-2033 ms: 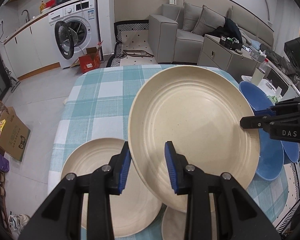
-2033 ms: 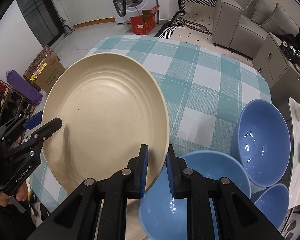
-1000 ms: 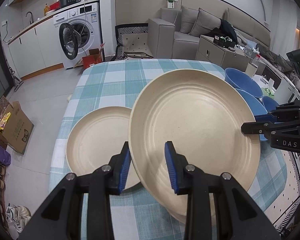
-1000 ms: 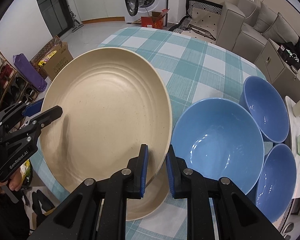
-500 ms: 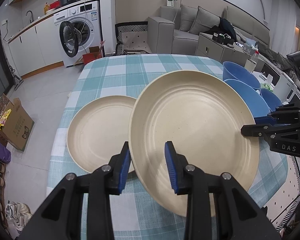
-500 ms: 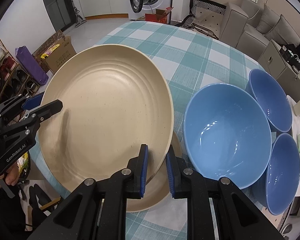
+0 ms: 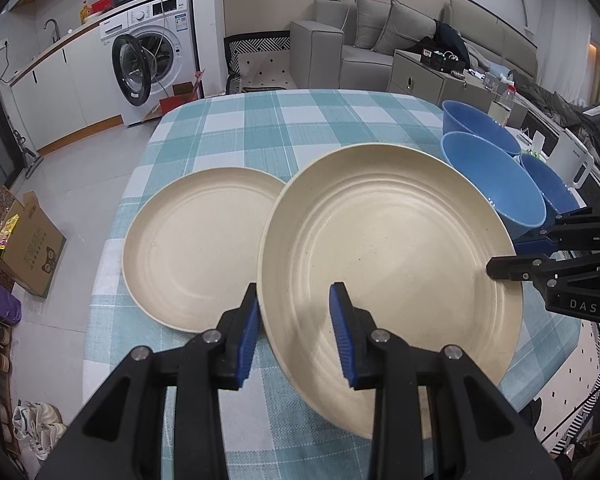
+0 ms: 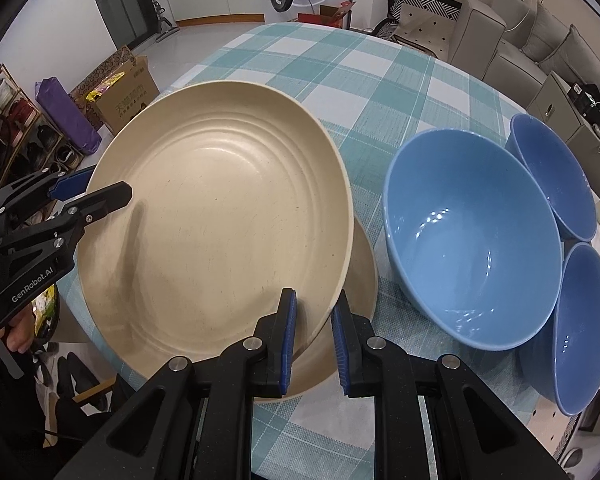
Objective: Organize plates and bowls
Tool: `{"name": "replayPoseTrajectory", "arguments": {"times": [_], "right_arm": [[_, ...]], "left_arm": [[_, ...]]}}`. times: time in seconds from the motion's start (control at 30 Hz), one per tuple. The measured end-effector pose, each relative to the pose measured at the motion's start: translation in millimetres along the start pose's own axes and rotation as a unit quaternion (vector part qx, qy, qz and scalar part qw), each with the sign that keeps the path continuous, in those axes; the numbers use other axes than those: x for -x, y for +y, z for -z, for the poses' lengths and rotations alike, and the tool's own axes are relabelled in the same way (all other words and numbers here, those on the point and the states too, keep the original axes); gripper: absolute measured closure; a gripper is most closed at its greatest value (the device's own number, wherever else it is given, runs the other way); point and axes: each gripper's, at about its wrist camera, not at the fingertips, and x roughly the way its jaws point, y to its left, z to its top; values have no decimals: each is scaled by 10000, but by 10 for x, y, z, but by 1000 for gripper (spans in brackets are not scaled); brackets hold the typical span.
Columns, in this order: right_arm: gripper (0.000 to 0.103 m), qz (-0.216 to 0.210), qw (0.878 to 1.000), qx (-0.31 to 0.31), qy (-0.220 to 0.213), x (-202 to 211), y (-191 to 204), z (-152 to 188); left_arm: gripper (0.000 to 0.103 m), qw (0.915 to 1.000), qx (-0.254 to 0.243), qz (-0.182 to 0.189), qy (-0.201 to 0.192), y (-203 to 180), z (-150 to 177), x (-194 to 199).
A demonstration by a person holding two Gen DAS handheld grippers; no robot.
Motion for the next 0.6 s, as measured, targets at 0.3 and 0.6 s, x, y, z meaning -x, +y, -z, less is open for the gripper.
{"name": "replayPoseTrajectory", "arguments": {"times": [0.3,0.6], "right_arm": [[85,-63,9999,7,153,-134,-37,113],[85,-33,9997,4,245,-200,-82,163]], "left_arm": [[71,9997,-123,-27,207,-73,68,-148],[71,9992,-185,-31,357,-136,108,-276]]}}
